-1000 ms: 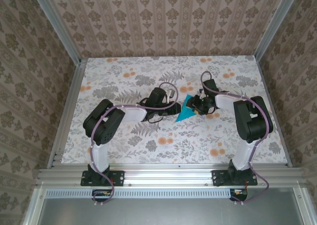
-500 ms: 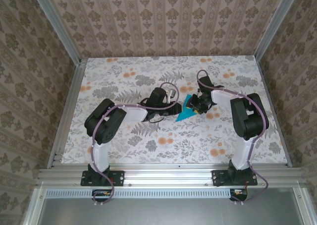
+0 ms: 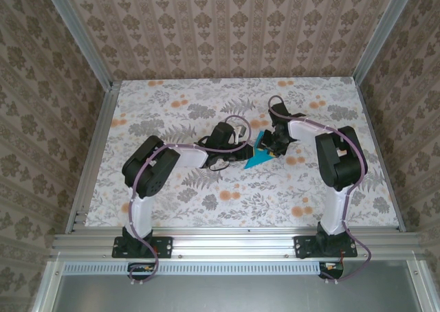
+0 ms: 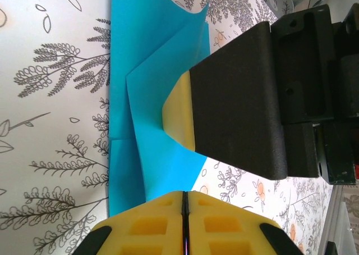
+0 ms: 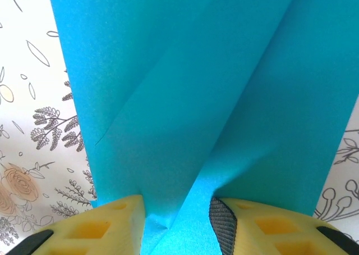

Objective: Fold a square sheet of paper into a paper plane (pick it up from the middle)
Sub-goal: Fourth fold the wing at the center of the table.

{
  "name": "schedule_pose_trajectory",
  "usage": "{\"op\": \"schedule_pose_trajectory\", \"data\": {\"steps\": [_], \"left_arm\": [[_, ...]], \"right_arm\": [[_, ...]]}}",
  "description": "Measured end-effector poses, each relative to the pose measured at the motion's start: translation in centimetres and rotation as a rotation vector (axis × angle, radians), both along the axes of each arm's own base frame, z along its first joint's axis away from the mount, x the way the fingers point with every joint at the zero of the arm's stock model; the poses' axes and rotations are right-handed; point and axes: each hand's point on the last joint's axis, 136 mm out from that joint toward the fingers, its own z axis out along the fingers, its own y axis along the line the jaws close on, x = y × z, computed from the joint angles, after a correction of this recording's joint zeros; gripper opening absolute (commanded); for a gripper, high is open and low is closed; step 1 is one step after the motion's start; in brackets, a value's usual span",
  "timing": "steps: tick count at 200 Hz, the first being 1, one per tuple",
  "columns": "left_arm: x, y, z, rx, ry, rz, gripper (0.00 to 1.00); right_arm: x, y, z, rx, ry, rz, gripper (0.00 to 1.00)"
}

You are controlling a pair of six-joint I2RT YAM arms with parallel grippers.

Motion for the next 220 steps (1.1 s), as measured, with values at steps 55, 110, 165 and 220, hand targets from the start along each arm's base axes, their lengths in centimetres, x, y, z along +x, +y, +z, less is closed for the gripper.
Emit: {"op": "schedule_pose_trajectory", "data": {"steps": [55,110,165,220], "left_arm": [[0.0,0.0,0.1,-0.005,0.001,0.003,0.1],[-0.1,-0.1,0.1,-0.01,0.004,0.001,0.11],[-0.7,-0.5,0.0,-0.014,0.014,-0.021,0.11],[-1.4,-0.8,-1.4,0.006,0.041,-0.04,0.11]], "right_arm": [[0.0,0.1,-0.2,-0.019,0.023,0.004,0.45],[0.0,0.2,-0.4,-0.023,0.045,-0.011,0.5],[0.0,0.2,-0.5,-0.026,0.058,-0.018,0.5],[-0.1,0.3,-0.6,-0.038,0.069,-0.013,0.5]]}}
